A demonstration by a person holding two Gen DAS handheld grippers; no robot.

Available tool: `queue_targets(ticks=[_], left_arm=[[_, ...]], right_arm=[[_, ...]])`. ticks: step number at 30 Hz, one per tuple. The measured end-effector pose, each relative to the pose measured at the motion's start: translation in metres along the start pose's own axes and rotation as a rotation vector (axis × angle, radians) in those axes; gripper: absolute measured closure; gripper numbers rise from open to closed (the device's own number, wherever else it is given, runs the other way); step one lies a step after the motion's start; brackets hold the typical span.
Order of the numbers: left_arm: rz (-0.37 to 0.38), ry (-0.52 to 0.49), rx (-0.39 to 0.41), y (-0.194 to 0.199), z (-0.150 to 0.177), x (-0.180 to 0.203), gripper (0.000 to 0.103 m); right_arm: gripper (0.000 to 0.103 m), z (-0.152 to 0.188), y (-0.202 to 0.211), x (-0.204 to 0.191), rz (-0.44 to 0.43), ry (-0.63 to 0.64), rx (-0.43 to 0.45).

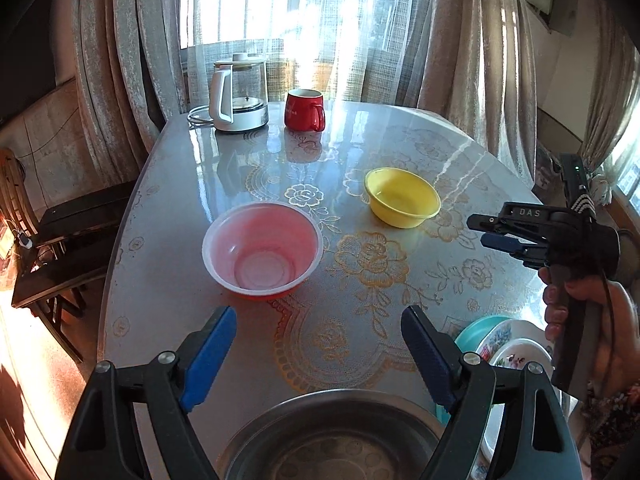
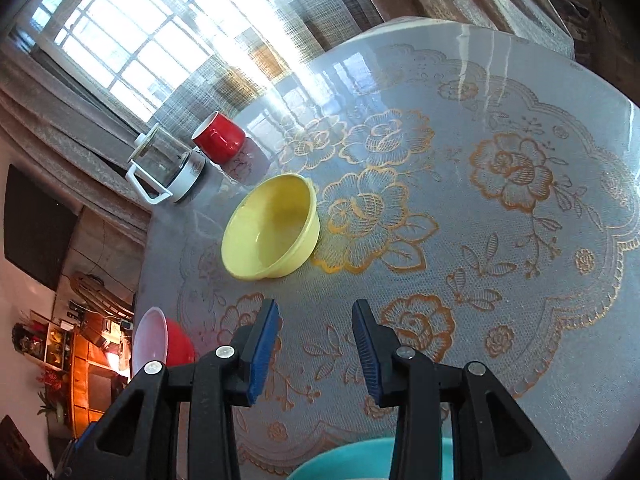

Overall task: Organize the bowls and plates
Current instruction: 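Move both tools from the steel bowl to the yellow bowl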

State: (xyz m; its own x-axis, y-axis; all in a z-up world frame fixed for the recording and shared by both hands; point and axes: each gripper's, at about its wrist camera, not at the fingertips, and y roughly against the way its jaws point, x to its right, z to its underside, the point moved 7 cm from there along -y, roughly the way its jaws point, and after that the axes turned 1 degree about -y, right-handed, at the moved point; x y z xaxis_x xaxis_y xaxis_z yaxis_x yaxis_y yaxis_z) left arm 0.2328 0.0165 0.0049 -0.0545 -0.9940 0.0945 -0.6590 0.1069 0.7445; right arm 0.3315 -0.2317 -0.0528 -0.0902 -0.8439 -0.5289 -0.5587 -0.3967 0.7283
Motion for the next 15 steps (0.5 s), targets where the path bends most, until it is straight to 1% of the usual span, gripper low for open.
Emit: queue_targets(ticks=[7,13,14,15], left_arm=[[-0.006,0.011,-0.018,-0.018,-0.014,0.001,0.018],[-0.006,-0.001,-0.035,-0.027,-0.02,0.008,0.018],[-0.01,-0.013,-0.033,-0.028,-0.021,0.011,0.018],[-0.014,-0.026,-0.029,-0.028,-0.023,0.013,0.018]], right_arm=[[0.065,-0.025,-0.042,-0.004,-0.004,-0.059,-0.028],[0.065,-0.036,-0.071,0.0,0.007,-0.106,-0.051],[0.065,-0.038,-0.074,0.001,0.007,-0.104,-0.05],[0.07,-0.039,-0.078,0.002,0.005,-0.105,-0.053]])
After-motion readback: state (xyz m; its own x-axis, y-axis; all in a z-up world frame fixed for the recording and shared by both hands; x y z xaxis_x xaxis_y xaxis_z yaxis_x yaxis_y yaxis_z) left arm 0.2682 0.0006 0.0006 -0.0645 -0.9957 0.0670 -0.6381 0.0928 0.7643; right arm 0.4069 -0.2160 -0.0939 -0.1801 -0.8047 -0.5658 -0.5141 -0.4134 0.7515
